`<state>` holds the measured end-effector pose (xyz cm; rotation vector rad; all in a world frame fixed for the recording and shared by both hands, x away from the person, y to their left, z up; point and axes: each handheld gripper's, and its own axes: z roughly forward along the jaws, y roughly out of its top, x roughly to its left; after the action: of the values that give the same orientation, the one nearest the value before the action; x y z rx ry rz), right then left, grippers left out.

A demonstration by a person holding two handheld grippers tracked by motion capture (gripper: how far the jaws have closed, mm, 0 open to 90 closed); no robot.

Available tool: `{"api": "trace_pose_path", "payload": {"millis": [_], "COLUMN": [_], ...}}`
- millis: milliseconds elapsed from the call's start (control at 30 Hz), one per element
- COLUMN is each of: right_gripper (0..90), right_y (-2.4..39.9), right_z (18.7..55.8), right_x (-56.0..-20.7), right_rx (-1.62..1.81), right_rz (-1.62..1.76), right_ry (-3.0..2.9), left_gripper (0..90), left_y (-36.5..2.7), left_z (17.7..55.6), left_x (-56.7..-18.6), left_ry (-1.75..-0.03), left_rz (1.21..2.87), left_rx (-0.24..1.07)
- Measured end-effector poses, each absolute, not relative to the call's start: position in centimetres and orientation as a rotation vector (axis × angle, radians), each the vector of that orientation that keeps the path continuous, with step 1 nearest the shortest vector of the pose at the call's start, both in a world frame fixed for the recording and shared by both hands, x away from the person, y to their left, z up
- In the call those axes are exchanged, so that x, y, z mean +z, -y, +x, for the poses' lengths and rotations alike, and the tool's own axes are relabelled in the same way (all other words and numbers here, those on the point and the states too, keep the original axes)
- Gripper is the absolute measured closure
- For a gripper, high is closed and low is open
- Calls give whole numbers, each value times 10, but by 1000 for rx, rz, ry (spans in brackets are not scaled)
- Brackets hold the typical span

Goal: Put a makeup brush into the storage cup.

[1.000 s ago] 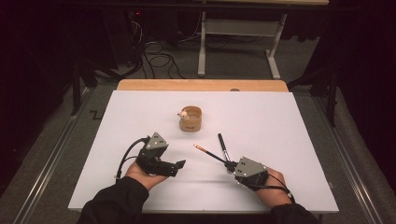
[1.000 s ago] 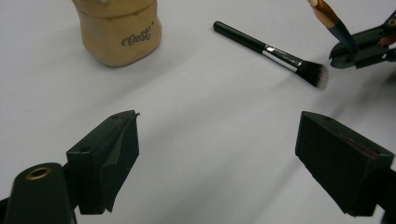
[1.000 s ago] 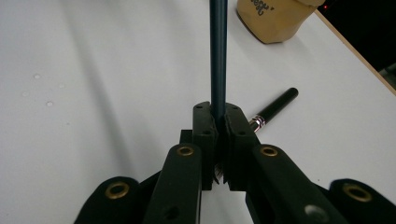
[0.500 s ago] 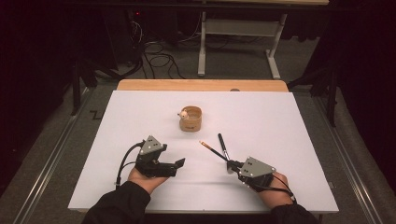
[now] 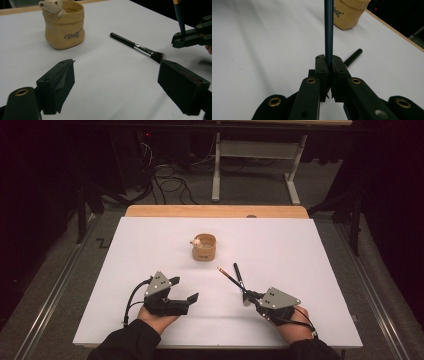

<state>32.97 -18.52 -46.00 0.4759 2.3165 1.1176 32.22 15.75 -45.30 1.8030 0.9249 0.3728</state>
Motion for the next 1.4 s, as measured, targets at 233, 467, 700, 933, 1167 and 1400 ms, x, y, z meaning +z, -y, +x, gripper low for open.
{"api": "trace_pose_path", "payload": {"millis": [233, 467, 700, 933, 1167, 1400], "right_gripper": [866, 866, 866, 866, 866, 866], "right_y": [187, 187, 190, 191, 189, 186], "right_z": [330, 328, 328, 327, 326, 324], "right_x": [-463, -463, -461, -458, -458, -456], "right_rx": [1181, 1237, 1326, 1376, 1397, 1415], "right_rz": [548, 580, 607, 616, 617, 603], "right_ry": [-2316, -2296, -2260, -2238, -2230, -2225], "left_gripper": [138, 72, 2, 1, 5, 16], "left_y": [-159, -158, -156, -156, -157, -149], "left_z": [317, 315, 316, 314, 315, 316], "left_x": [-452, -452, -455, -453, -446, -435], "left_ry": [-899, -876, -863, -846, -863, -842], "left_rz": [1774, 1747, 1759, 1722, 1692, 1701], "left_rx": [367, 383, 378, 383, 399, 383]}}
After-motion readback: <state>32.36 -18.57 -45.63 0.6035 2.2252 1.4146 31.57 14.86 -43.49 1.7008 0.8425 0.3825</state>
